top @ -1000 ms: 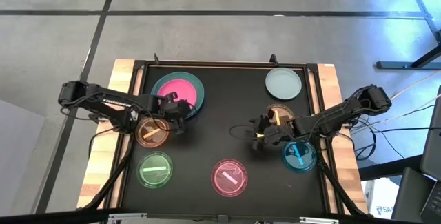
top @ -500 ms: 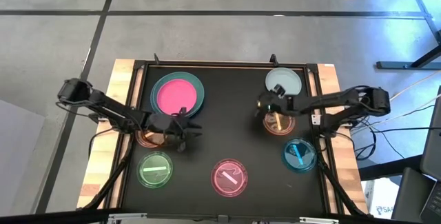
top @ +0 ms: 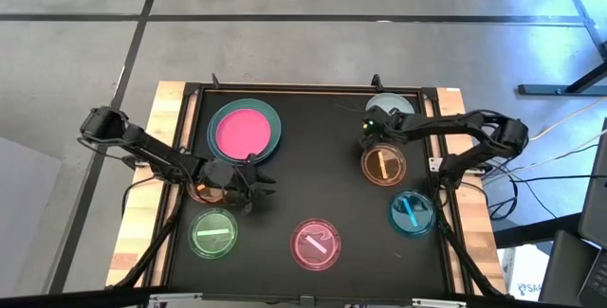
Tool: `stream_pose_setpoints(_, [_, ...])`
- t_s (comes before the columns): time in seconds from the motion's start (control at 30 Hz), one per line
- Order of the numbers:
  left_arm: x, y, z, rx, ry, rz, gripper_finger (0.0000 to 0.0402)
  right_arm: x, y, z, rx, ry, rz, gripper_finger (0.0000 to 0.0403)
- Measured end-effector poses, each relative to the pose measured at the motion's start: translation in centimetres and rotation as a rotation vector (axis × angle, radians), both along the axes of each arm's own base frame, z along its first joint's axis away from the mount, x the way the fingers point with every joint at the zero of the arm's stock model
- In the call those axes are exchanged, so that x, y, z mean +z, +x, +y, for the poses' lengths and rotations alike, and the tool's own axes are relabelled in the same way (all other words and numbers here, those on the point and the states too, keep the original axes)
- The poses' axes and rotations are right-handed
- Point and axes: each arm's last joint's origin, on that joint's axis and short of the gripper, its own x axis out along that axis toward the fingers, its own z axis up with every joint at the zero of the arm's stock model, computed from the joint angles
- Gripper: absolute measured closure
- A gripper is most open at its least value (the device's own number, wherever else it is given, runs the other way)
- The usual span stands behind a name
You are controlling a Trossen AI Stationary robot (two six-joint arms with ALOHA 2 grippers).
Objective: Stack plastic plates
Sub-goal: Stack the gray plate on the pink plate
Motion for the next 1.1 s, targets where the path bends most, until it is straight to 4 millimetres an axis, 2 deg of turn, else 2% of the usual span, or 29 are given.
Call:
stream_pose_setpoints(0.1, [0.0, 0.0, -0.1, 0.002, 0.004, 0.001, 0.0273, -0.5, 0.1, -0.1, 0.004, -0.013, 0.033, 0.0229])
stream_pose_setpoints(0.23, [-0.2, -0.1, -0.1, 0.007, -0.006, 0.019, 0.0273, -1.0, 0.2, -0.4, 0.006, -0.011, 0.044, 0.0285])
stream_pose_setpoints(0.5, [0.0, -0.3, -0.1, 0.017, -0.028, 0.032, 0.0273, -0.6, 1.0, 0.1, 0.112, -0.051, 0.057, 0.0395])
stream_pose_setpoints(0.77, [1.3, -1.0, -0.1, 0.077, 0.025, 0.204, 0.0273, 2.6, 5.4, 2.5, 0.318, -0.140, -0.049, 0.0399])
stream_pose_setpoints(0.9, [2.4, -1.7, 0.1, 0.123, 0.062, 0.271, 0.0273, 4.4, 7.6, 4.0, 0.464, -0.169, -0.202, 0.0398])
stream_pose_setpoints(1.1, [5.1, -2.9, 0.5, 0.127, 0.077, 0.241, 0.0273, 6.0, 10.3, 6.2, 0.683, -0.216, -0.494, 0.0400])
